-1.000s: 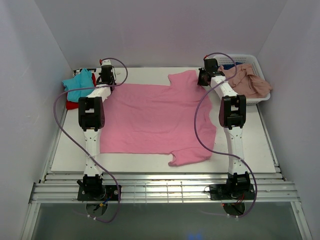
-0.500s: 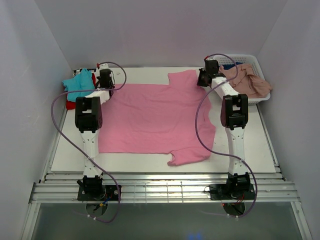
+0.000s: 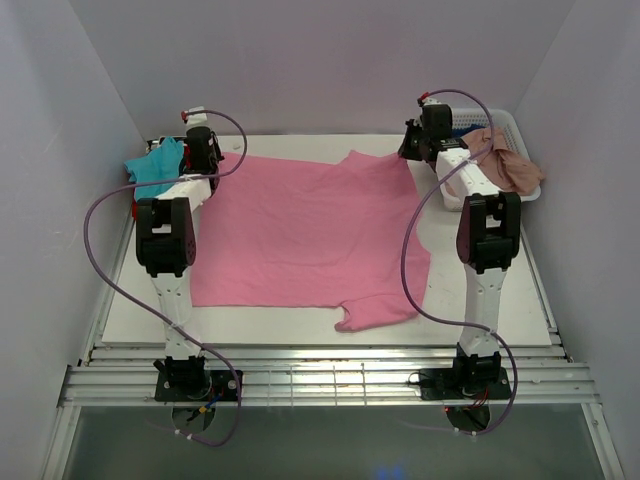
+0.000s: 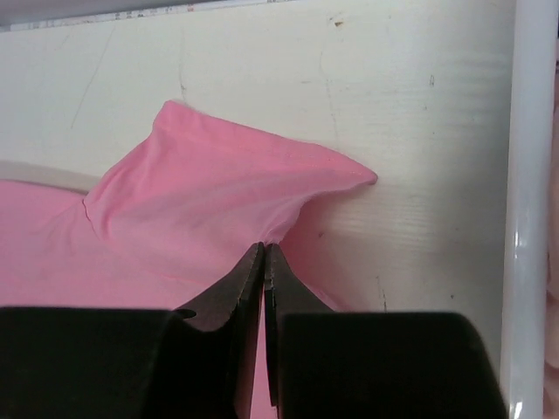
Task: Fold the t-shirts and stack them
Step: Fold the tshirt
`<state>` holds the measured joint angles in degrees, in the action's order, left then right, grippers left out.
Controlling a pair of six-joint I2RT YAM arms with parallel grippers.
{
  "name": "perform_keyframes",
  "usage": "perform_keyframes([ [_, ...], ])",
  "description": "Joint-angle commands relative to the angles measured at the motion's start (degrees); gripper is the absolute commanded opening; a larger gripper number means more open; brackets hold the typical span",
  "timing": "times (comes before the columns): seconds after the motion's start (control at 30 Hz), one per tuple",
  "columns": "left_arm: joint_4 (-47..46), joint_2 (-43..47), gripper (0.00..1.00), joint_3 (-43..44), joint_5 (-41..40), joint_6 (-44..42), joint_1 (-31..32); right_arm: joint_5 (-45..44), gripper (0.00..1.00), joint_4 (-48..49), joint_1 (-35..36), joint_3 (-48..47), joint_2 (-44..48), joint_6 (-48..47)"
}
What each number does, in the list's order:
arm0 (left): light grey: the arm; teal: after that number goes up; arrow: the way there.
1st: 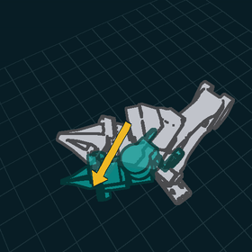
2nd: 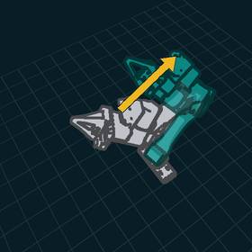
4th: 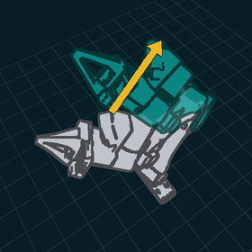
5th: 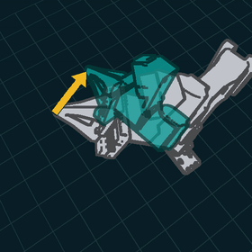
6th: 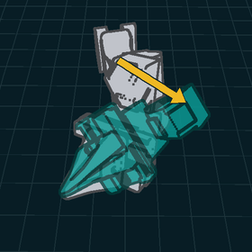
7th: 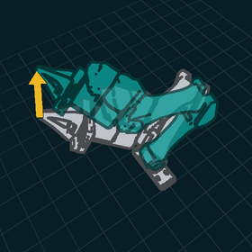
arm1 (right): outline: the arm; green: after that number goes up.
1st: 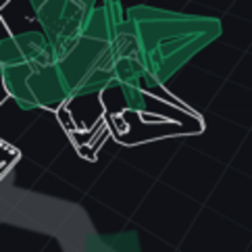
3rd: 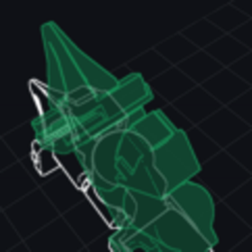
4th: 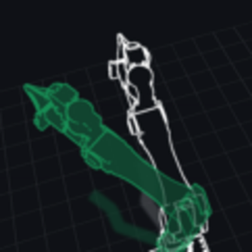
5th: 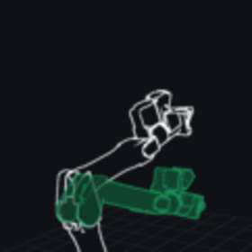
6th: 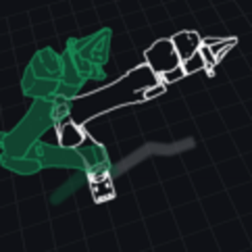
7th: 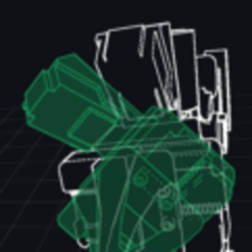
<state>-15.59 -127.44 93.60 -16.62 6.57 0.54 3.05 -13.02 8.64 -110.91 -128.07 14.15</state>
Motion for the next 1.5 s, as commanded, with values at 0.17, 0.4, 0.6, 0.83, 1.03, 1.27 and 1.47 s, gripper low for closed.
perform_keyframes([
  [0.17, -1.02, 8.60, 0.00, -10.80, 2.56, 1.25, -0.36, 0.03, 0.08, -0.34, 0.23, 6.58, 6.25, -0.70],
  [0.4, -1.28, 15.10, 0.00, -21.61, -0.51, 3.01, -0.36, -0.85, 0.08, 1.33, 0.58, 16.42, 13.37, -0.88],
  [0.6, -1.28, 20.03, 0.00, -26.36, -3.15, 3.28, -0.27, -1.55, 0.08, 1.33, 1.29, 22.57, 19.17, -1.58],
  [0.83, -0.32, 23.20, 0.00, -28.65, -4.03, 3.19, -0.27, -2.78, 0.08, 0.27, 2.08, 27.85, 24.26, -1.67],
  [1.03, 2.06, 24.87, 0.00, -30.93, -5.26, 3.63, -0.27, -5.68, 0.08, -0.52, 3.66, 31.89, 26.82, -1.85],
  [1.27, 5.65, 25.75, 0.00, -32.34, -8.86, 4.68, -0.27, -9.11, 0.08, -2.28, 5.94, 34.27, 28.84, -1.85],
  [1.47, 9.97, 25.75, 0.00, -32.43, -10.80, 7.14, -0.27, -11.22, 0.08, -4.12, 6.82, 36.03, 30.86, -1.23],
])
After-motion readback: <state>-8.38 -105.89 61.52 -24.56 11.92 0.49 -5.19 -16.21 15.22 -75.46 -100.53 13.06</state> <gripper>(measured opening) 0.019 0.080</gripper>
